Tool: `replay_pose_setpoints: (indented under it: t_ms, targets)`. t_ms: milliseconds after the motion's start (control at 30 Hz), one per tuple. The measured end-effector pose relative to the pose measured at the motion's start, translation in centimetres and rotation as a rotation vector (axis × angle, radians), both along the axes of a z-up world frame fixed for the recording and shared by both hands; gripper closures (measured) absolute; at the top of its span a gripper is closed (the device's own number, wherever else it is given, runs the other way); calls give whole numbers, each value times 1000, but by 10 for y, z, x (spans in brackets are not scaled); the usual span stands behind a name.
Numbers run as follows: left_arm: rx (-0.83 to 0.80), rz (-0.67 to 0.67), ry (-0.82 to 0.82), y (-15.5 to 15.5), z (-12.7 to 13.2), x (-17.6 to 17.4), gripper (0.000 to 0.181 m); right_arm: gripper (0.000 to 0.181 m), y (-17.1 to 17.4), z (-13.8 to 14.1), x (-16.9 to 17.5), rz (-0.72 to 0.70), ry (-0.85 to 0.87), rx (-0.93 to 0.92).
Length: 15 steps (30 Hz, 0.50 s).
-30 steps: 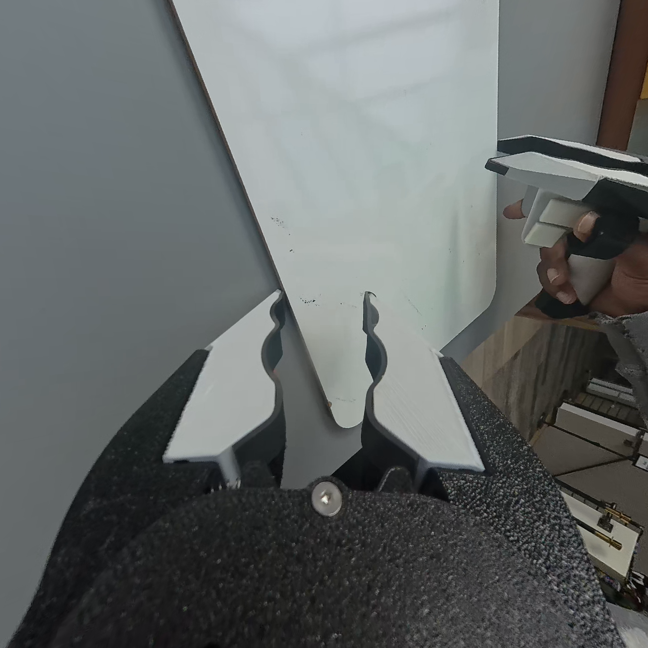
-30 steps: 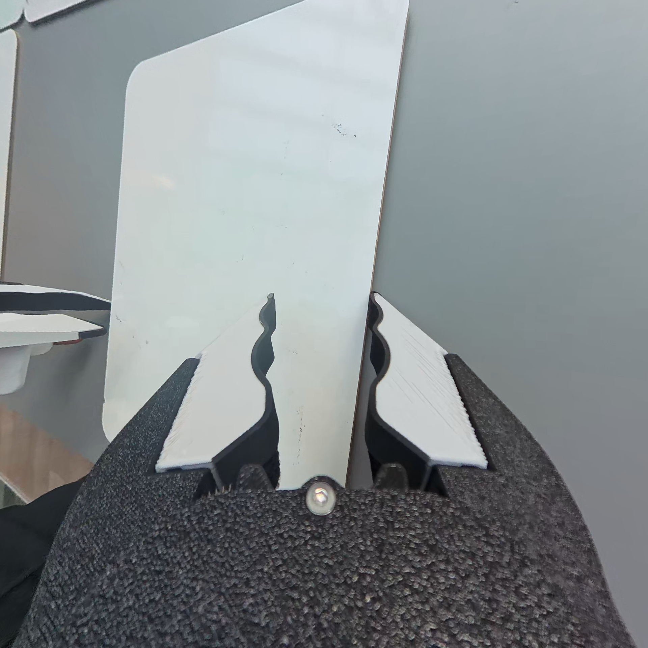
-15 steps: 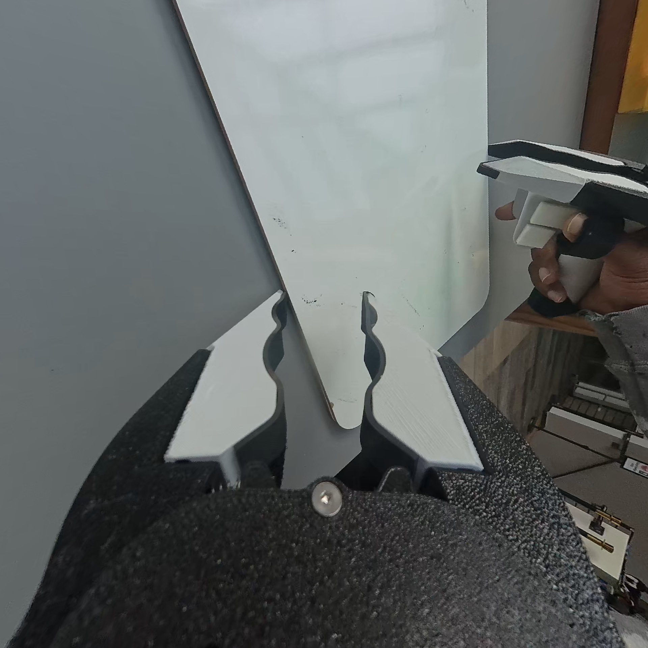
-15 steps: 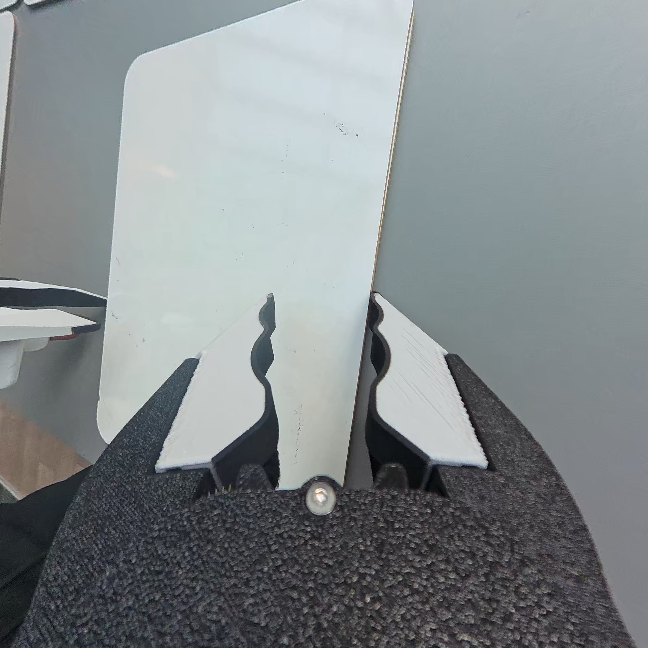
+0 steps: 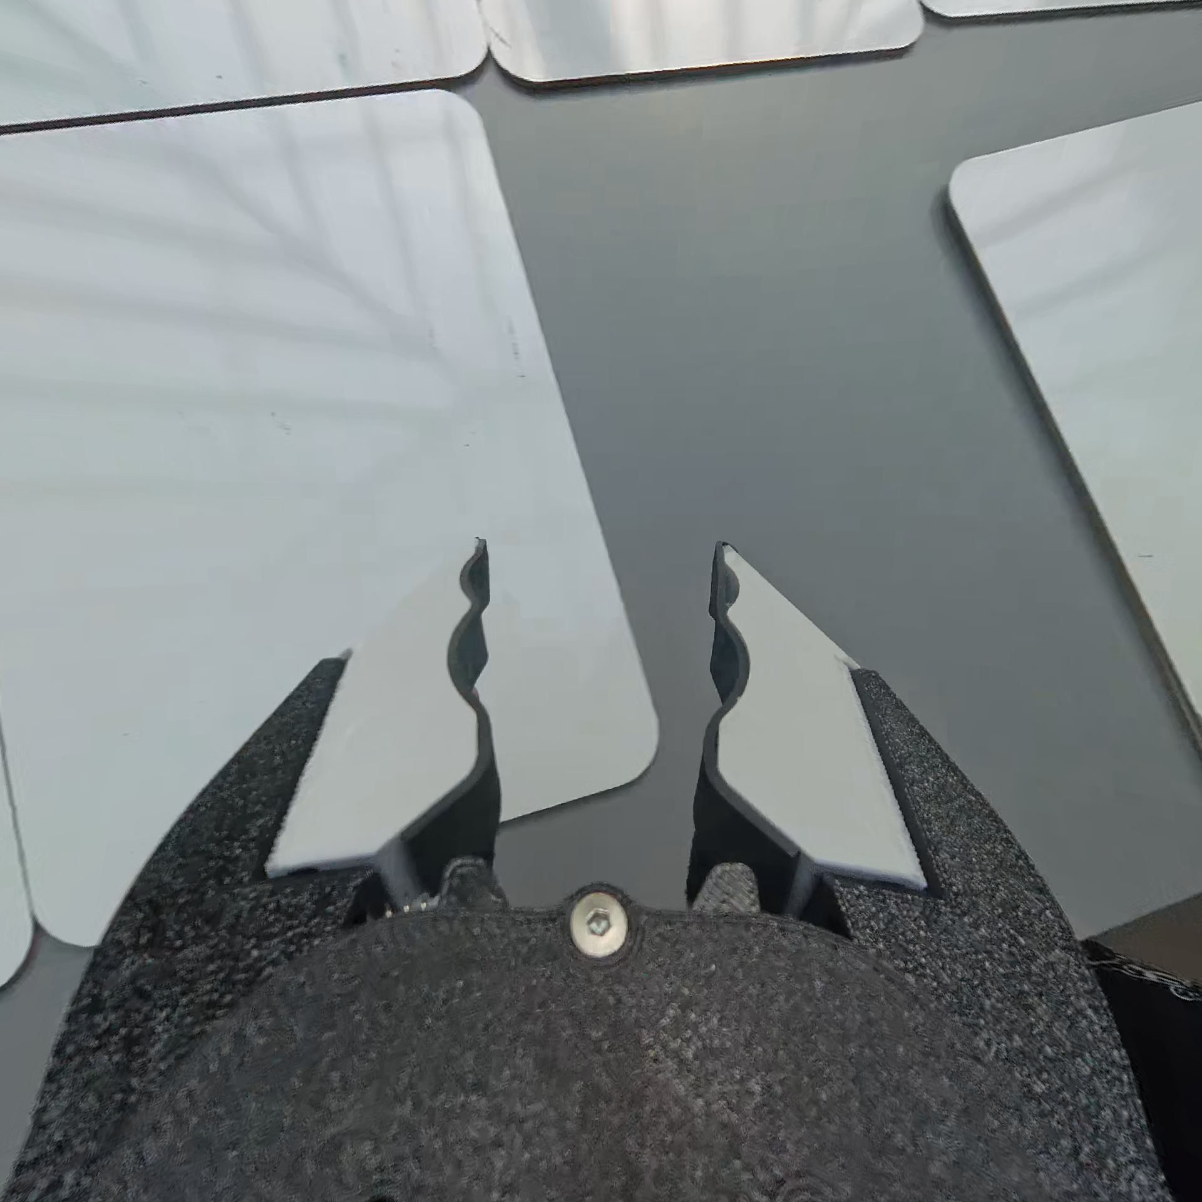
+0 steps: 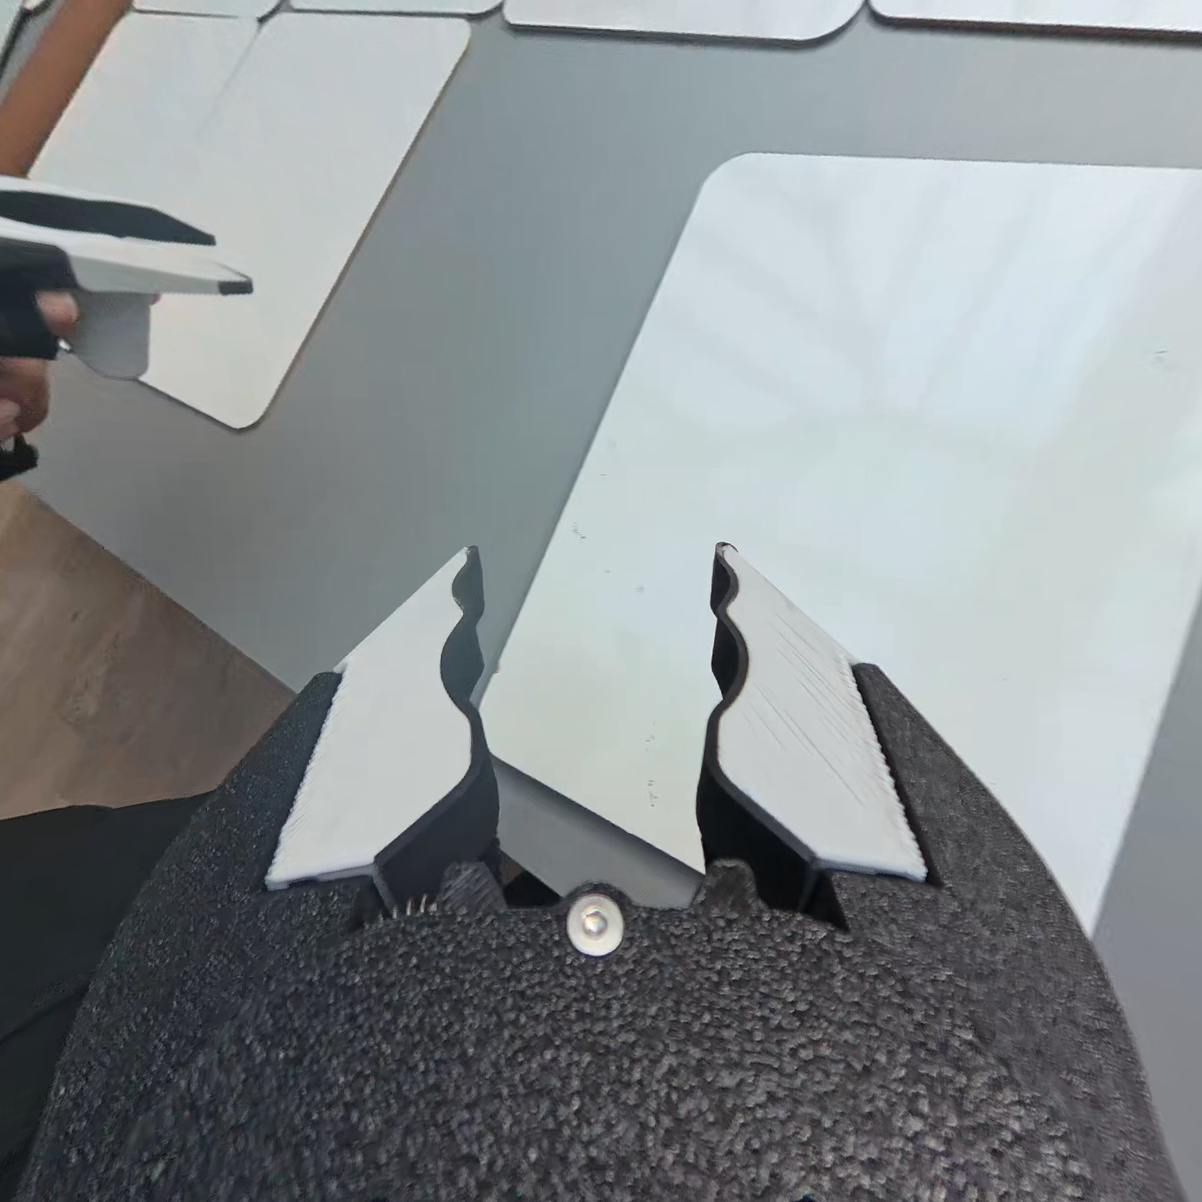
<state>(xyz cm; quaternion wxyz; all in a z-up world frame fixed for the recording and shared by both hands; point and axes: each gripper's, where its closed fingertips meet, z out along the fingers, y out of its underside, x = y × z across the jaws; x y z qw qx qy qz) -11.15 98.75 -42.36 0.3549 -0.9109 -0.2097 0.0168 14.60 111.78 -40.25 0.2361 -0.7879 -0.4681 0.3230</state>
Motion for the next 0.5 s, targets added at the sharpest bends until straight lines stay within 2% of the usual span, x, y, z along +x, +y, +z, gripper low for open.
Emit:
replay_pose_setpoints:
  t_ms: [100,200,300,367,500]
  targets:
    - [-71,83,27,-51,-21,-94,95,103,-79,-3,-33,94,-7,-15]
    - [-70,47,-5,-69,-38,-140,86,98,-147,-14,-63,137,-37,-31]
    - [-80,-63,-34,-70,-55,-144,82,97,-194,-18,-94,99,-50,-48]
    - [-71,-127,11,-69,-59,-142,84,97,-216,-18,-113,59,-52,-51]
    - [-55,-201,68,-71,-60,-134,103,98,-243,-16,-140,-14,-50,-71]
